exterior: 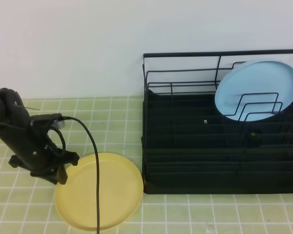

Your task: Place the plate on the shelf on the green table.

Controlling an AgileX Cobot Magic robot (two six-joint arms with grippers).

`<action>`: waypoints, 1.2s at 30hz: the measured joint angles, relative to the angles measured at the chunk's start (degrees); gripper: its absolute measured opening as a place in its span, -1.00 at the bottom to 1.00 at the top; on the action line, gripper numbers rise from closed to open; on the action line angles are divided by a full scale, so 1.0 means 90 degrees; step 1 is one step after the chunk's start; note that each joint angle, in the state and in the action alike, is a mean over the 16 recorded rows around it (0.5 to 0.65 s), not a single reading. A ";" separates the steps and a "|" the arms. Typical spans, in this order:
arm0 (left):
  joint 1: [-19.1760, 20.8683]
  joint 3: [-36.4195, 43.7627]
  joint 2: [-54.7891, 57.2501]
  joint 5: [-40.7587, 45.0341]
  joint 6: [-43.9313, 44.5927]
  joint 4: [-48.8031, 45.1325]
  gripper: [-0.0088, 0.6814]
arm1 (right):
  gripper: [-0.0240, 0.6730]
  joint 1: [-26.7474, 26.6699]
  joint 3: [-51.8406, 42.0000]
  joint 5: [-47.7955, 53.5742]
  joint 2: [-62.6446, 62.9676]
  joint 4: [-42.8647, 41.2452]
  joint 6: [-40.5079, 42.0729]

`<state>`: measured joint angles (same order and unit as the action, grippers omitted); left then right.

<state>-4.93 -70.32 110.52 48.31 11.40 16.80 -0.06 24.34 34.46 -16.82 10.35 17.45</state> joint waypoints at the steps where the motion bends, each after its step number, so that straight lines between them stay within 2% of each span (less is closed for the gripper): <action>1: 0.0000 -0.0003 0.0001 0.0006 0.0018 -0.0004 -0.66 | -0.94 0.0000 0.0000 -0.0006 0.0000 0.0000 0.0000; 9: 0.0008 -0.0278 -0.0039 0.0372 0.0138 -0.0101 -0.94 | -0.94 0.0000 0.0000 -0.0216 0.0000 0.0213 0.0000; 19: 0.0023 -0.1280 -0.0635 0.1127 0.0231 -0.0300 -0.97 | -0.94 0.0000 0.0000 -0.0637 0.0000 0.1452 0.0013; 28: 0.0022 -0.2278 -0.1769 0.1467 0.0432 -0.0030 -0.97 | -0.94 0.0000 0.0000 -0.0856 0.0000 0.3312 0.0317; 36: -0.0170 -0.2737 -0.2641 0.1437 0.1087 0.1481 -0.97 | -0.94 0.0000 0.0000 -0.1102 0.0000 0.6078 0.1841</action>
<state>-6.46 -94.95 86.75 61.24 21.18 30.12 -0.06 24.34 24.54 -16.82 65.05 34.01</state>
